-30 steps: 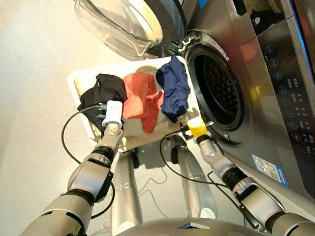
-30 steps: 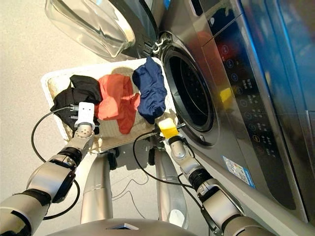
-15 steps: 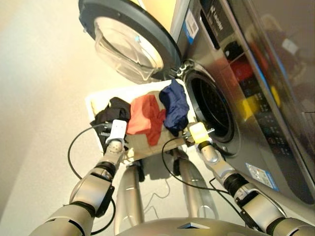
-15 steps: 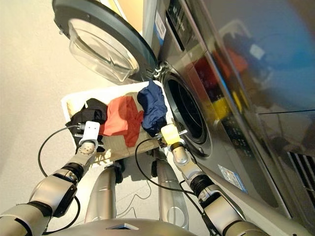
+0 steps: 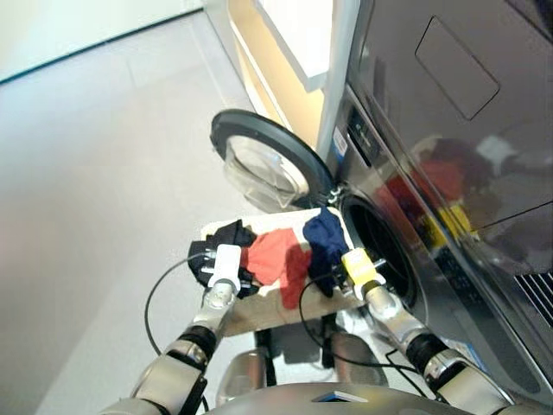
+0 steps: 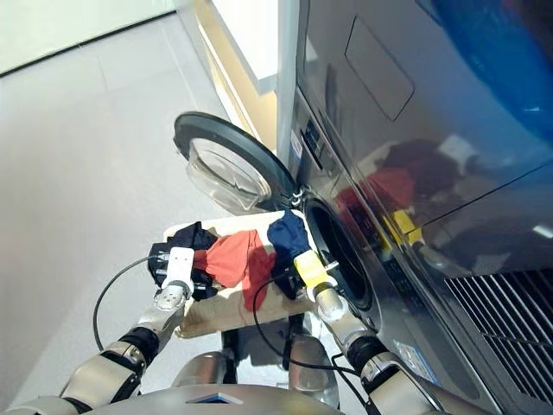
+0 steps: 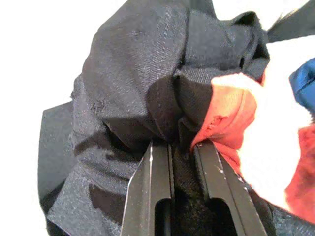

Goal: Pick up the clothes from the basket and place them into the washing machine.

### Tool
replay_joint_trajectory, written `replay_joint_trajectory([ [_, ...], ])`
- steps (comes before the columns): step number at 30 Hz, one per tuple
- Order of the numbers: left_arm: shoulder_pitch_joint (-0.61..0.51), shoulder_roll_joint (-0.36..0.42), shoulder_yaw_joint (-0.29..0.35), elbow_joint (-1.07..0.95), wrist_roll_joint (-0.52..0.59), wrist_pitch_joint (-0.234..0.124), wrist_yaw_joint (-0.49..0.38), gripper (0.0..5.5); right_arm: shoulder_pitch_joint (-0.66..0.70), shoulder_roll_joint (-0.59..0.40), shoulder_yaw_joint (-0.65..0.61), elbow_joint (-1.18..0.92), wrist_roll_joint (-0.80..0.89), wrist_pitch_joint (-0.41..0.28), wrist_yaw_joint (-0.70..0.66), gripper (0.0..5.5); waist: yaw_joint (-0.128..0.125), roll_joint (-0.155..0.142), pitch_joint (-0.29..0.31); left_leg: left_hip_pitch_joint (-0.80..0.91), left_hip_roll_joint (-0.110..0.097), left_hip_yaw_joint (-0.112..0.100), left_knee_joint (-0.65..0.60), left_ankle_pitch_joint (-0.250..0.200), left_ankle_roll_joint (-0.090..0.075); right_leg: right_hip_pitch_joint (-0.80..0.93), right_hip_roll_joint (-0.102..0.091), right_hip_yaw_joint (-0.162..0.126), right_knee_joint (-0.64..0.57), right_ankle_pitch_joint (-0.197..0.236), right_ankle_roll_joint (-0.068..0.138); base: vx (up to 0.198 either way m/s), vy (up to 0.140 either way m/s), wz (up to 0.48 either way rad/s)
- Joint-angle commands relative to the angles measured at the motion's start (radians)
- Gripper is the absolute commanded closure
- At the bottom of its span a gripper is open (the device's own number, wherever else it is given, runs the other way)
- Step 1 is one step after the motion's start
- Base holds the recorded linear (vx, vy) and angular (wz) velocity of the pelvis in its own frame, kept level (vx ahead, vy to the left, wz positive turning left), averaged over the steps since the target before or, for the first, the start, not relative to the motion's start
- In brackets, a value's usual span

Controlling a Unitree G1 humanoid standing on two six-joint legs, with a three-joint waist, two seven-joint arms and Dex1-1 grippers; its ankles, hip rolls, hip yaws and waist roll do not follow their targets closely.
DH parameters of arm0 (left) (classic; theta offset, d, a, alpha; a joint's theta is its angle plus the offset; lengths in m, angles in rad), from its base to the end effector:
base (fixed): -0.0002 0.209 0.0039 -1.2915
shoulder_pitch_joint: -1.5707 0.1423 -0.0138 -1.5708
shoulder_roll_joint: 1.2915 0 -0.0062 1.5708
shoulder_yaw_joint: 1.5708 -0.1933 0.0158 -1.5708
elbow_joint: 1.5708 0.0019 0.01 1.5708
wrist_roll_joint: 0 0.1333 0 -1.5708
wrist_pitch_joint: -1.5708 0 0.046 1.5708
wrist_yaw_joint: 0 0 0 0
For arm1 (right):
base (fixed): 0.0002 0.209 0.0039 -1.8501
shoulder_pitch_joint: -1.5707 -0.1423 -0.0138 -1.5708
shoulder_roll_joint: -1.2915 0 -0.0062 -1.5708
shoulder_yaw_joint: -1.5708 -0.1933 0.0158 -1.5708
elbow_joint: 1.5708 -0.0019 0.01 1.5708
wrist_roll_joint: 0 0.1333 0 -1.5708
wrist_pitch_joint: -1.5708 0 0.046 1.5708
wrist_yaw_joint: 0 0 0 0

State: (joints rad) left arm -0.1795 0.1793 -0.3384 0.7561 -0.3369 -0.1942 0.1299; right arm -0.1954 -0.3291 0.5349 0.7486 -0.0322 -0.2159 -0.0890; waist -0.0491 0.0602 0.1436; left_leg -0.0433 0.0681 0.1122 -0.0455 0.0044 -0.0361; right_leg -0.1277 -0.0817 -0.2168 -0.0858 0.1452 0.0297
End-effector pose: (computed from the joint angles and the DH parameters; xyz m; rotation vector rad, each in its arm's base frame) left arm 0.1977 0.1522 -0.0548 0.0218 0.4393 -0.0376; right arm 0.1925 -0.1703 -0.0548 -0.5531 0.3803 0.3645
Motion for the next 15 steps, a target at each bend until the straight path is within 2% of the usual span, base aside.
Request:
replay_joint_trajectory([
  [1,-0.013,0.051,-0.007,-0.105,-0.058,-0.073,-0.055,5.50,0.009,0.015,0.021,-0.057,-0.030,-0.030,0.033,0.00,0.009,-0.049,-0.084,-0.027,-0.028,0.025,-0.002,0.048,-0.015,0.039,-0.034,0.011,0.063,-0.082,0.090,0.000,0.000,0.000],
  [7,0.046,0.058,-0.021,-0.296,-0.174,-0.044,-0.141,5.50,0.018,-0.018,0.066,-0.179,-0.089,-0.044,0.087,0.00,0.012,-0.043,-0.139,0.044,-0.026,0.031,-0.038,0.048,-0.017,0.112,-0.025,0.001,0.040,-0.093,0.092,0.000,0.000,0.000],
  [15,0.064,0.071,-0.056,-0.469,-0.266,-0.013,-0.192,5.50,0.005,-0.041,0.113,-0.273,-0.125,-0.058,0.121,0.00,0.010,-0.043,-0.169,0.076,-0.023,0.029,-0.042,0.041,-0.017,0.148,-0.022,-0.005,0.034,-0.101,0.091,0.000,0.000,0.000],
])
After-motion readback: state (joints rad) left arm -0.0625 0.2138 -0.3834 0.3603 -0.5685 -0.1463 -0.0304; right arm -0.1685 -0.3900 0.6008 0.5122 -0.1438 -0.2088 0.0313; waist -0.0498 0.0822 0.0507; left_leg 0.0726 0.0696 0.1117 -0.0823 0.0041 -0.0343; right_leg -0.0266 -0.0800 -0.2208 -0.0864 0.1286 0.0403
